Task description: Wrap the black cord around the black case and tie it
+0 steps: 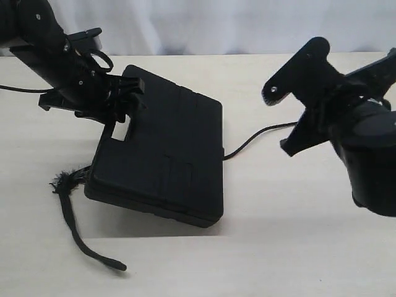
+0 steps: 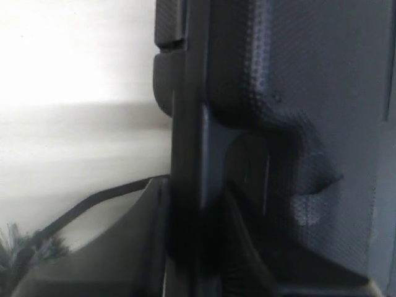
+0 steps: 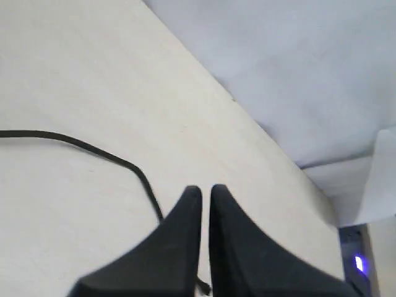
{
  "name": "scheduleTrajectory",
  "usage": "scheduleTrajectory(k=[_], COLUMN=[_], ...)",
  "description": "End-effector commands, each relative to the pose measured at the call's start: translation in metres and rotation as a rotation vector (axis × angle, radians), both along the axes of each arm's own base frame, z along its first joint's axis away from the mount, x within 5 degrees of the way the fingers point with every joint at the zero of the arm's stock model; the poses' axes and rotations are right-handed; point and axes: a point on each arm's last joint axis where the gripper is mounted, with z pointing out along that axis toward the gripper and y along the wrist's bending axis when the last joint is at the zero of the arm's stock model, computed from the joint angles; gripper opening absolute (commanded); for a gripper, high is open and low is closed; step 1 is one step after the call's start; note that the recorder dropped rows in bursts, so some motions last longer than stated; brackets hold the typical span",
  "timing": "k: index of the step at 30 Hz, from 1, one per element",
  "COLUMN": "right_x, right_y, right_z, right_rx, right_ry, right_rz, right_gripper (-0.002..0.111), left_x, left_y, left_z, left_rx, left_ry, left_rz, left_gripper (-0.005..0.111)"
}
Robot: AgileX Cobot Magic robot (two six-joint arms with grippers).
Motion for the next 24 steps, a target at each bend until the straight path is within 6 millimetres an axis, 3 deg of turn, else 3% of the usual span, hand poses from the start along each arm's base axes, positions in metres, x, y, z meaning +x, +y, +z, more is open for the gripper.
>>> scheduleTrajectory(k=[1, 9, 13, 24], right_x=[-0.025, -0.092, -0.11, -0.103], right_y=[0.039, 0.108, 0.128, 0.158], right_z=[0.0, -0.014, -0.032, -0.081], right_rx=[0.094, 0.095, 0.087, 0.199], right_ry=[0.055, 0.126, 0.15, 0.028], right_rz=[0.261, 0.621, 0.689, 0.642], right_gripper=[0.013, 0.063, 0.082, 0.084], left_x=[0.006, 0.004, 0.006, 0.007], left_y=[-0.006, -0.008, -0.011, -0.015], left_z=[0.016, 0.019, 0.029, 0.034], left_rx=[-0.116, -0.126, -0.154, -0.212], left_ry=[-0.068, -0.04, -0.023, -0.012], left_rz=[0.085, 0.073, 0.064, 0.08], left_gripper=[0.0, 0.0, 0.0, 0.0])
